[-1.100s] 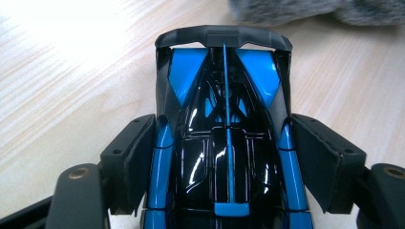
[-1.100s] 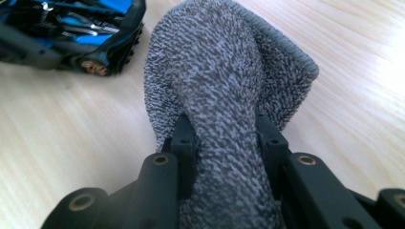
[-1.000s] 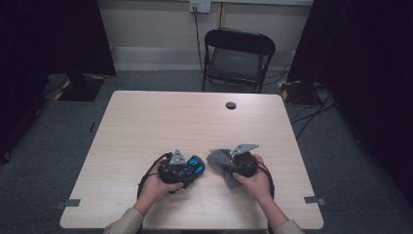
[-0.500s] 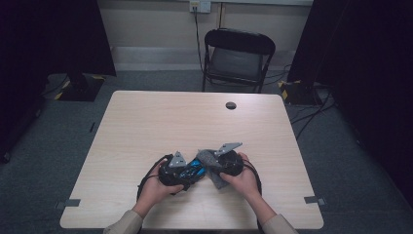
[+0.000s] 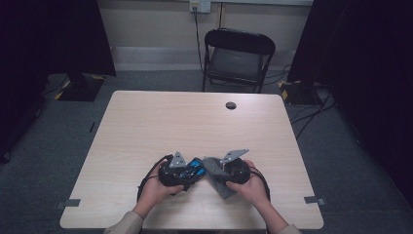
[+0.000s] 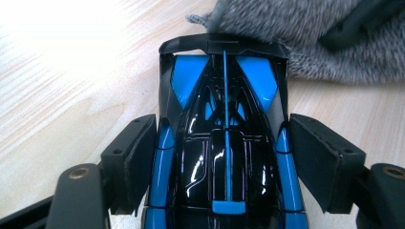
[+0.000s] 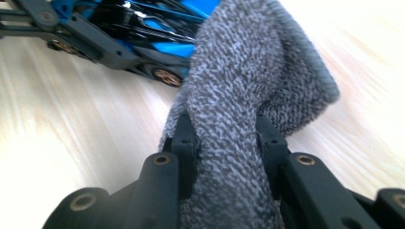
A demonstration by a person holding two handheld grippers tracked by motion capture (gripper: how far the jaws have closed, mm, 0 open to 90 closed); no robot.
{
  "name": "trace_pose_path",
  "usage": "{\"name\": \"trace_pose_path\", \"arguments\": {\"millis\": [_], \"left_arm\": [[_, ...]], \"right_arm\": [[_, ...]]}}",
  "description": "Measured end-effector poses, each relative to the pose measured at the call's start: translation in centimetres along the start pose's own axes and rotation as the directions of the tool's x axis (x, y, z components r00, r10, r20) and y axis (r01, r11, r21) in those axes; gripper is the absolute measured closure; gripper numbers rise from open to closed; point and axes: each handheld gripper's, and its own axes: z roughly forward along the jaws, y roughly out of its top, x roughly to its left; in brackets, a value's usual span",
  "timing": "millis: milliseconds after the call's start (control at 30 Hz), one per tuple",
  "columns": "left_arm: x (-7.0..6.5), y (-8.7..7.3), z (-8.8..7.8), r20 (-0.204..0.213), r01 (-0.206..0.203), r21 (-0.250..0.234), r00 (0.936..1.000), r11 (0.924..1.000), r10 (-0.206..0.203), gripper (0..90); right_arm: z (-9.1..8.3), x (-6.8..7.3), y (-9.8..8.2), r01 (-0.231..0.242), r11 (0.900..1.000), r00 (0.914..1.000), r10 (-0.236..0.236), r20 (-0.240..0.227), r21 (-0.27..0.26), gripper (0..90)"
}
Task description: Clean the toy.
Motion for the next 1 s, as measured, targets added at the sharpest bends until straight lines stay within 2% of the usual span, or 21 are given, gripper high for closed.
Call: {"name": "trace_pose_path", "arguments": {"millis": [133,233,300,367,633,833,1000], "left_arm": [[0.0,-0.1,-0.1,0.000,-0.001,0.005,1.0000,1.0000,0.001,27.1],[0.0,0.0,-0.1,-0.003,-0.011,0.008,0.9999,0.9999,0.011,27.1],[-0.1,0.0,-0.1,-0.001,-0.010,0.007,1.0000,0.9999,0.010,27.1],[-0.1,0.0,-0.1,0.001,-0.007,0.004,1.0000,1.0000,0.007,27.1],[0.0,-0.1,-0.1,0.007,-0.006,0.004,1.0000,1.0000,0.006,27.1],[0.0,-0.1,-0.1,0.009,0.000,0.002,1.0000,1.0000,0.000,27.1],[0.0,0.0,-0.1,0.008,-0.004,0.006,1.0000,1.0000,0.004,27.1]], "right_arm": [[-0.9,-1.0,0.0,-0.030,0.999,0.9978,0.032,0.059,-0.032,68.7],[-1.2,-1.8,0.7,-0.050,0.996,0.9926,0.057,0.107,-0.071,68.7],[-0.8,-2.2,1.4,-0.062,0.995,0.9907,0.071,0.116,-0.076,68.7],[0.2,-2.1,2.0,-0.045,0.997,0.9898,0.052,0.133,-0.059,68.7],[2.5,-1.2,2.5,-0.006,0.999,0.9940,0.009,0.109,-0.032,68.6],[2.7,-0.8,2.5,-0.004,1.000,0.9975,0.006,0.071,-0.031,68.6],[2.6,-0.7,2.4,-0.004,0.999,0.9983,0.006,0.058,-0.033,68.6]]}}
